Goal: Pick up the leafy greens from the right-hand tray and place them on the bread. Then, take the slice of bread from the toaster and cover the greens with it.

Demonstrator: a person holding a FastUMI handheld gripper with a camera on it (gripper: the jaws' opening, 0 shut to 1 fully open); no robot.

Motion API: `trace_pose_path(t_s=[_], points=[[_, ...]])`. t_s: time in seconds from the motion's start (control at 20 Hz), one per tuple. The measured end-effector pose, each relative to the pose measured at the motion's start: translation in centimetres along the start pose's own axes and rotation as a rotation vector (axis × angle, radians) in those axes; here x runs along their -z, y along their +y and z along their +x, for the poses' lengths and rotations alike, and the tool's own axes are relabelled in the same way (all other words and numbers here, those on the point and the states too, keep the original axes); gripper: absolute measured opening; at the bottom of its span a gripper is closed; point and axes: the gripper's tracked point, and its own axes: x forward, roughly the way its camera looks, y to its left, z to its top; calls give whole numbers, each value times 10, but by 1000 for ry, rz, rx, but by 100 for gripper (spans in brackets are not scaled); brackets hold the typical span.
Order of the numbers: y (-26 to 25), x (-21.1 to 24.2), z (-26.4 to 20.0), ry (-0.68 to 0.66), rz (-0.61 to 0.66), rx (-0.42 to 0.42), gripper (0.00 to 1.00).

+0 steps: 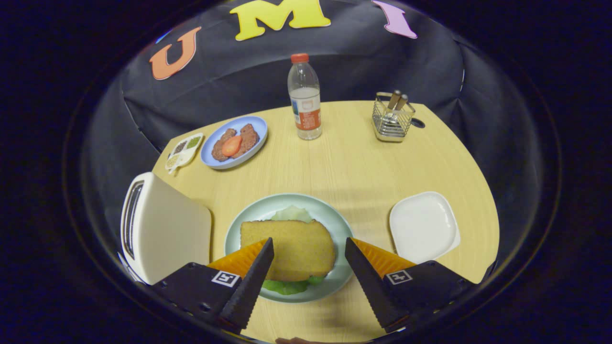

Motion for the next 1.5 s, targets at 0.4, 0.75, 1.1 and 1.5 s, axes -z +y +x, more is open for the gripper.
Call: trace_pose_path(t_s=[0.4,0.75,1.1,1.5], points=[[4,-52,-115,-307,-90,32,96],[4,-75,-257,-697,-84,41,96],[-13,-45,-350,-811,-64,56,96],[-32,-23,-381,-832,-41,16,96]])
